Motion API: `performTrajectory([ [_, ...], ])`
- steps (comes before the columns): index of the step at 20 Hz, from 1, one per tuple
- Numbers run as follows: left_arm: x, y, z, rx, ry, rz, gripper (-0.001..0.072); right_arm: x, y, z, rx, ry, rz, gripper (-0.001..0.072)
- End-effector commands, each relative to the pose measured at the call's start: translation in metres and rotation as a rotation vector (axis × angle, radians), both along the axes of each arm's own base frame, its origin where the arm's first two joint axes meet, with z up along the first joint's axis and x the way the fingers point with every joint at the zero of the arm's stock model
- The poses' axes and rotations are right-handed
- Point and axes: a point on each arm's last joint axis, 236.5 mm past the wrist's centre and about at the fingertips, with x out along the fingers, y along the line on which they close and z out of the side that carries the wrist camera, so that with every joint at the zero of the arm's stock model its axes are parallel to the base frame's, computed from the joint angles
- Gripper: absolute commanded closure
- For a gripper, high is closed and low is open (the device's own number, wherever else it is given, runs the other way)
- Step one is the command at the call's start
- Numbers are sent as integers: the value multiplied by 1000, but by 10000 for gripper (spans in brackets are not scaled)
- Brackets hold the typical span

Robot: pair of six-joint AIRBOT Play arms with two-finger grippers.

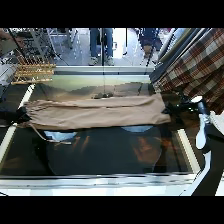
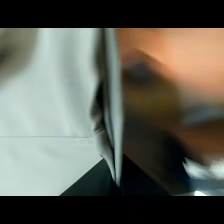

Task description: Fold the clothes and pants, and hang the long-sleeved shirts on hangers.

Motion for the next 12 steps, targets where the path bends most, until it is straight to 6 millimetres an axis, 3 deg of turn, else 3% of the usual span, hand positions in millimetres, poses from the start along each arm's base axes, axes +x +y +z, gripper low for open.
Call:
performTrajectory([
  [1,15,-54,13,-28,-72,-152,690,-80,-91,28,-340,231,-75,698],
  [3,25,-98,22,-80,-114,-234,691,-93,-112,68,-397,199,-134,698],
  [4,28,-118,22,-80,-126,-272,690,-88,-110,90,-407,141,-127,698],
  [5,32,-133,22,-71,-135,-299,690,-75,-94,113,-402,57,-80,698],
  [6,35,-147,23,-69,-144,-319,690,-64,-70,131,-377,-11,-30,698],
  [8,34,-169,23,-76,-142,-355,690,-45,-2,155,-304,-97,81,698],
  [12,26,-187,25,-97,-118,-391,690,-30,174,152,-232,-148,389,699],
])
